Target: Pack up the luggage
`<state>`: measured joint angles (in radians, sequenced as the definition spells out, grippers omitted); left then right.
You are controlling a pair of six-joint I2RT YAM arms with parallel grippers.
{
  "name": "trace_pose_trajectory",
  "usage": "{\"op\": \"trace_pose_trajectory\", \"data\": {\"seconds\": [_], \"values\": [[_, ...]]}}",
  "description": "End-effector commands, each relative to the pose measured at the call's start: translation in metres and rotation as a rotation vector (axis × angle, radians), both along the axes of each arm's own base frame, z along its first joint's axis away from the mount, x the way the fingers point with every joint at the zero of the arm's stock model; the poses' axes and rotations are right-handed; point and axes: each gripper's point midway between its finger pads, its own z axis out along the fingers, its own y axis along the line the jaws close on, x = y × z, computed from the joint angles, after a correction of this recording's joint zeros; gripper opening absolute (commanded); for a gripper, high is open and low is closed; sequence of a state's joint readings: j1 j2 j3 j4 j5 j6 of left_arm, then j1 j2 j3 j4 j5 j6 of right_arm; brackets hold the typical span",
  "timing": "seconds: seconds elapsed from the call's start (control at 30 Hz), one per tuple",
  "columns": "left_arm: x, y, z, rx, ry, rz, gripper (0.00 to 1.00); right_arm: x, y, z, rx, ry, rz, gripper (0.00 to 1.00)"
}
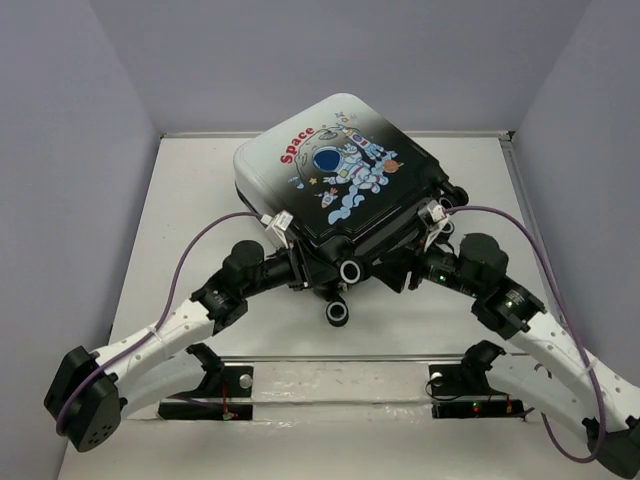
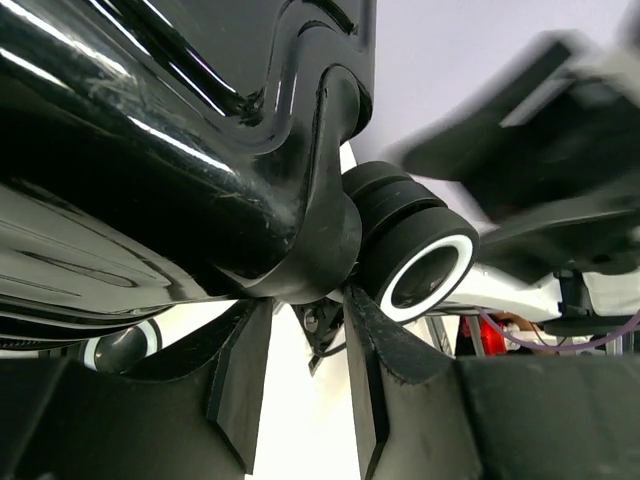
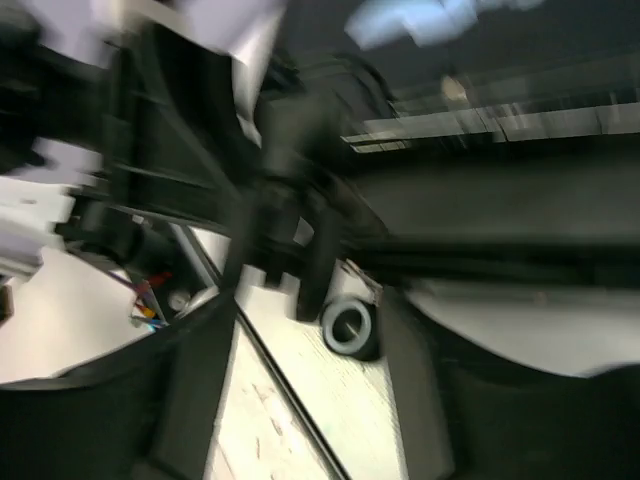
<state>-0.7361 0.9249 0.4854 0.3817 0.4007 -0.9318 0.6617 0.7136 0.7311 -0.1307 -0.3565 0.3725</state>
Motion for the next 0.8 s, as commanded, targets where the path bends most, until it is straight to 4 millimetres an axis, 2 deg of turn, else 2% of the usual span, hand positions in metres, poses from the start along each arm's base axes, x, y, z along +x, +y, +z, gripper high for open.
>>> {"op": "trace_pose_trajectory", "data": {"seconds": [0.0, 0.03, 0.13, 0.17, 0.4, 0.47, 0.5, 0.57, 0.6, 0.63, 0.67, 0.7, 0.77], "values": [[0.016, -0.003, 0.070, -0.149, -0.201, 0.046, 0.06, -0.006, 0.002, -0.032, 0.018, 0.091, -0.023, 0.75], [0.016, -0.001, 0.068, -0.148, -0.200, 0.055, 0.06, -0.010, 0.006, -0.039, 0.025, 0.096, -0.011, 0.84], [0.016, 0.000, 0.066, -0.146, -0.199, 0.062, 0.06, -0.019, 0.016, -0.038, 0.047, 0.104, 0.033, 0.90], [0.015, 0.000, 0.063, -0.143, -0.193, 0.060, 0.06, -0.020, 0.020, -0.030, 0.067, 0.082, 0.047, 0.91], [0.013, 0.000, 0.061, -0.138, -0.187, 0.051, 0.06, -0.029, 0.034, -0.014, 0.124, 0.053, 0.120, 0.93], [0.013, 0.000, 0.061, -0.135, -0.188, 0.046, 0.06, -0.022, 0.035, -0.016, 0.100, 0.053, 0.097, 0.93], [0.013, -0.001, 0.061, -0.133, -0.188, 0.044, 0.06, -0.020, 0.037, -0.023, 0.080, 0.068, 0.096, 0.93], [0.013, -0.001, 0.060, -0.130, -0.186, 0.040, 0.06, -0.021, 0.044, -0.018, 0.063, 0.069, 0.123, 0.93], [0.013, -0.002, 0.061, -0.129, -0.187, 0.039, 0.06, -0.018, 0.050, -0.025, 0.034, 0.080, 0.121, 0.93], [0.013, -0.002, 0.060, -0.128, -0.183, 0.040, 0.06, -0.016, 0.054, -0.017, 0.031, 0.067, 0.123, 0.94], [0.013, -0.002, 0.061, -0.127, -0.187, 0.038, 0.06, -0.012, 0.054, -0.020, 0.005, 0.076, 0.108, 0.94], [0.012, -0.001, 0.060, -0.125, -0.186, 0.038, 0.06, -0.002, 0.058, -0.033, -0.062, 0.092, 0.073, 0.94], [0.012, -0.001, 0.060, -0.122, -0.188, 0.036, 0.06, 0.001, 0.060, -0.034, -0.085, 0.096, 0.060, 0.94]]}}
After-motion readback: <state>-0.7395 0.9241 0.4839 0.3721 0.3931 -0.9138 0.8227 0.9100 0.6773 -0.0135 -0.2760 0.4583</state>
